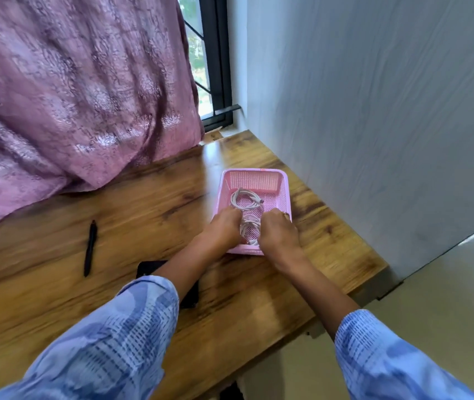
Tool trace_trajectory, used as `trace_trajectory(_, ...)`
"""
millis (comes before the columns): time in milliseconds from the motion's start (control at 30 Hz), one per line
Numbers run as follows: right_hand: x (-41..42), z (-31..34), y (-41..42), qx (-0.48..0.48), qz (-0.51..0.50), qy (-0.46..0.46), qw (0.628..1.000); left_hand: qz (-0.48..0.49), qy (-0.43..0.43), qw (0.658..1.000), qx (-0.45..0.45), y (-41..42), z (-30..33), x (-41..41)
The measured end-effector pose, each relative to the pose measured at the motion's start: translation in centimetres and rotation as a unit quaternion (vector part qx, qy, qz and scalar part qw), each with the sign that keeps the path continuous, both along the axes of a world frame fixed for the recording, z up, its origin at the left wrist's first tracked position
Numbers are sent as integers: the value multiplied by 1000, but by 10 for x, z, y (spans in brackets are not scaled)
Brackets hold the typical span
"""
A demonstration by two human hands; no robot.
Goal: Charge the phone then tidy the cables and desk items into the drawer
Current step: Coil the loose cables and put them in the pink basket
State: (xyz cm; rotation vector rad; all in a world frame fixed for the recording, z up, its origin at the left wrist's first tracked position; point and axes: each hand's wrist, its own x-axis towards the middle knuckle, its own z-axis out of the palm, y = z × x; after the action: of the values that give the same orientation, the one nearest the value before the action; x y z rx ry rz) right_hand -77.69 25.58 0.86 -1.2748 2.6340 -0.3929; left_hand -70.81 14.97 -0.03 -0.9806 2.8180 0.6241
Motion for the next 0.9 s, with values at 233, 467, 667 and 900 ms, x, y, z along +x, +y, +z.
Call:
trace_trajectory(233, 7, 7, 7, 3, 14, 17, 1000, 6, -7, 998, -57, 4, 11, 8)
trace_trajectory(467, 27, 10, 19, -107, 16, 35, 994, 24, 79, 985, -152, 24, 28, 48)
trace_trajectory(667, 72, 12, 29, -237, 52, -20, 970, 59, 139, 969, -193, 54, 25, 89)
trace_trajectory(900, 127, -4, 63, -282, 99, -24, 954, 87, 111, 979, -147, 76, 21, 137)
